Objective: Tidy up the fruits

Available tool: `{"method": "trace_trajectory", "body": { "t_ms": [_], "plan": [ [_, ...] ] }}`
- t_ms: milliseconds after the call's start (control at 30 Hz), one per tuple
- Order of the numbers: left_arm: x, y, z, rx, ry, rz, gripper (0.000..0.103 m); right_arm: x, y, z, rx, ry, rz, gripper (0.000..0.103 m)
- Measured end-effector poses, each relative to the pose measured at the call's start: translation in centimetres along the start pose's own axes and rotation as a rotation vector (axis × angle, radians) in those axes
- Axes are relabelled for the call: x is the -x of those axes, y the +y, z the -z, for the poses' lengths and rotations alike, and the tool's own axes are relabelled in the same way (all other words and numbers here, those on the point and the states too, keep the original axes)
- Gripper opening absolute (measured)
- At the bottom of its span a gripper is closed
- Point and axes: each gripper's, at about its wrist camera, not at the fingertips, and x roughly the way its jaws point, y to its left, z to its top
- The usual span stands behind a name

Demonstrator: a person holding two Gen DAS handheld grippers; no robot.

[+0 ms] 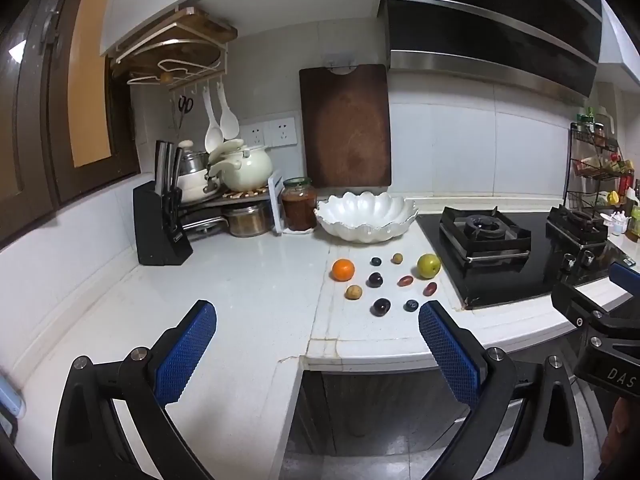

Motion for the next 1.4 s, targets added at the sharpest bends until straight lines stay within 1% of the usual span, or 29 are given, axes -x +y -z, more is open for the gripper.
{"method": "trace_trajectory", "body": {
  "t_ms": [100,667,1400],
  "plan": [
    [0.6,0.1,-0.1,0.0,-0.013,-0.002,0.103,0.2,0.0,0.0,-0.001,-0.006,0.003,0.102],
    [0.7,0.8,-0.1,0.032,-0.012,0.017,0.103,1.0,-0.1,-0.4,0.005,-0.032,0.021,0.102],
    [0.9,0.1,-0.6,0.031,-0.015,0.048,0.103,1.7,-0.5,-0.5,0.006,-0.059,0.036,0.102]
  ]
}}
